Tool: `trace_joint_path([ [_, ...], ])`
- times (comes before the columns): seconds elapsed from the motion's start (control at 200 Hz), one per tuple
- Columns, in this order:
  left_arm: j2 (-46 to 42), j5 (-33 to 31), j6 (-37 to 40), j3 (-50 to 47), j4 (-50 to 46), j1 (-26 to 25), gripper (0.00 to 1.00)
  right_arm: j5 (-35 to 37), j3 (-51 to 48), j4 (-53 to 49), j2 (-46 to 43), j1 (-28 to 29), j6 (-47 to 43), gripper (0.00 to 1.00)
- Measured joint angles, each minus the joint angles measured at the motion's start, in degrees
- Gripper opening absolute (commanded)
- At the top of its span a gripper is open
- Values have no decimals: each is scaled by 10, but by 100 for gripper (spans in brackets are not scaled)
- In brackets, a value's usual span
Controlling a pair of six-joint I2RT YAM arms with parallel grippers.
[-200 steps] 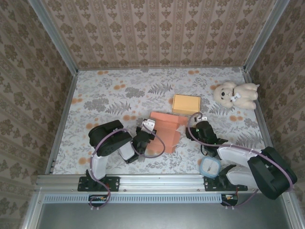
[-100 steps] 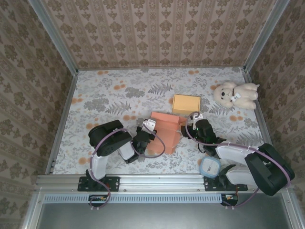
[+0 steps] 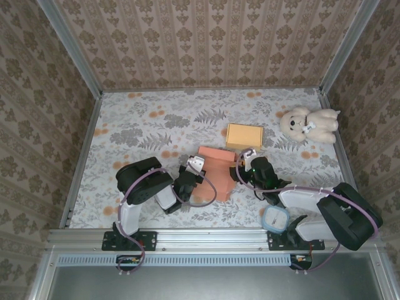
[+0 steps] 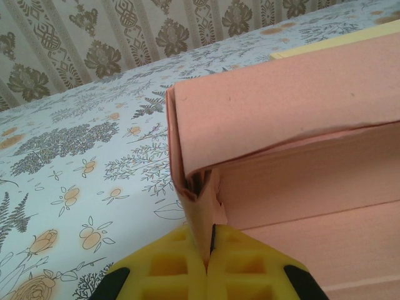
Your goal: Fold the paper box
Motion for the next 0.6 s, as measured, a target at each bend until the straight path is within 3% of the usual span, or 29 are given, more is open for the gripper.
trace_joint_path([
  [0.32,0,-1,0,0,0,0,0,16,6,39,30,44,3,52],
  [0.6,0,-9,0,0,0,1,0,75,25,60,92,64,4,49],
])
